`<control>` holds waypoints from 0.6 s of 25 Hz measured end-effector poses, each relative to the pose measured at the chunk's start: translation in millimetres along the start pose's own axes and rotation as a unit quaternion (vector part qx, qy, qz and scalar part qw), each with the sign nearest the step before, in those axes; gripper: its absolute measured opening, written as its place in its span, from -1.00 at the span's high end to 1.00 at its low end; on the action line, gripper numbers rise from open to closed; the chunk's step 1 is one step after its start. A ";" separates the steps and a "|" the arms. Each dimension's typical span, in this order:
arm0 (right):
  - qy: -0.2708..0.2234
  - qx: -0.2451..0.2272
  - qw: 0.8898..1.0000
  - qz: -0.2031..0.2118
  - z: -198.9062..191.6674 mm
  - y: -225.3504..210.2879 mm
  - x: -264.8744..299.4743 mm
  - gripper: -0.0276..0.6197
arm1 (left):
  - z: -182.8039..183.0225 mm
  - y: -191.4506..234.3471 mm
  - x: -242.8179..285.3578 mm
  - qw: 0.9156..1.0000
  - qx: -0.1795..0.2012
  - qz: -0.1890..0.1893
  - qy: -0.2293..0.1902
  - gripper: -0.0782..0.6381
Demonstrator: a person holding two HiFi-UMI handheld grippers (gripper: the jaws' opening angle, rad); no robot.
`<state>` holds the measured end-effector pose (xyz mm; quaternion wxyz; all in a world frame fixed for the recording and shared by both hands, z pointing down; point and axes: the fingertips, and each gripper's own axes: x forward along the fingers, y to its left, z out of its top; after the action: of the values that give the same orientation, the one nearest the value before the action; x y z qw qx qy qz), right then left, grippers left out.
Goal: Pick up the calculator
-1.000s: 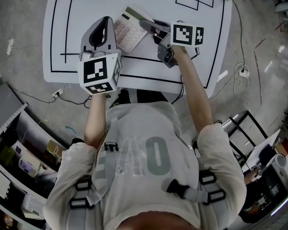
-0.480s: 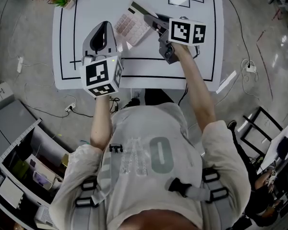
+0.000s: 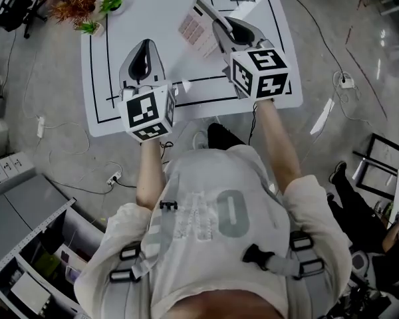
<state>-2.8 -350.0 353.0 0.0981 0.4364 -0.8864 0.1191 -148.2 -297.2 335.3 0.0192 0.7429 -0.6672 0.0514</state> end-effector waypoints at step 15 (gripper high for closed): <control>-0.132 -0.053 0.978 -0.155 -9.9 48.7 -157.0 0.68 | 20.4 -15.1 -99.3 0.997 0.038 -0.009 -0.067 0.73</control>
<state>53.3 -200.5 312.7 0.0205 0.5746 -0.8182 -0.0037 -142.5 -199.3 305.4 -0.0532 0.7505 -0.6581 0.0263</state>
